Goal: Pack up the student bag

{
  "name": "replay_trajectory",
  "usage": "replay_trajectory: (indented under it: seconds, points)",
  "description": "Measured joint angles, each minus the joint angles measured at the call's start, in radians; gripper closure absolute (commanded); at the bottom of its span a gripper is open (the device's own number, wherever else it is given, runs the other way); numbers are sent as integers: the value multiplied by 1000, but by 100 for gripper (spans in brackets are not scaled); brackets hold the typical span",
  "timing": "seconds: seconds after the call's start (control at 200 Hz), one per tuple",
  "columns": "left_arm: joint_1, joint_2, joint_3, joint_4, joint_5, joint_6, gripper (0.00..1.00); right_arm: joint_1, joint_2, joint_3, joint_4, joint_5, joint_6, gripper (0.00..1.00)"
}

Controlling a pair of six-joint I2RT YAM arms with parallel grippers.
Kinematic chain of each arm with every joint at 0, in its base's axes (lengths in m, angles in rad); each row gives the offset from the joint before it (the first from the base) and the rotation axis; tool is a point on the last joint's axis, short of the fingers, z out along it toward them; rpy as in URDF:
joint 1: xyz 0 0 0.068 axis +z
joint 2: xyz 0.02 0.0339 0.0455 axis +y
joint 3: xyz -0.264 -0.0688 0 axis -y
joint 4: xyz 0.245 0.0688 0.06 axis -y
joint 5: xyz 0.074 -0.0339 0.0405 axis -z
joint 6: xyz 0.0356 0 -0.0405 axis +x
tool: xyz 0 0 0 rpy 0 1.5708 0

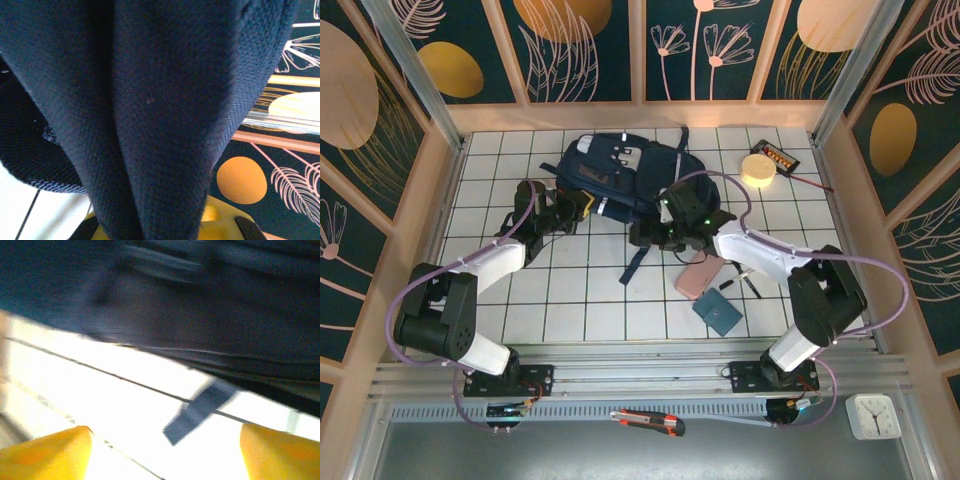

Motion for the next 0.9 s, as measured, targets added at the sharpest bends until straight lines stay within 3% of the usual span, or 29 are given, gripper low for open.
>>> replay_trajectory:
  seconds: [0.18, 0.375, 0.896]
  points:
    - [-10, 0, 54, -1, -4, -24, 100, 3, 10, -69, 356, -156, 132, 10]
    - [-15, 0, 129, -12, -8, -32, 100, 1, 50, -137, 596, -179, 232, 11]
    - [-29, 0, 198, -109, -24, -115, 100, -78, 48, -198, 726, -137, 258, 11]
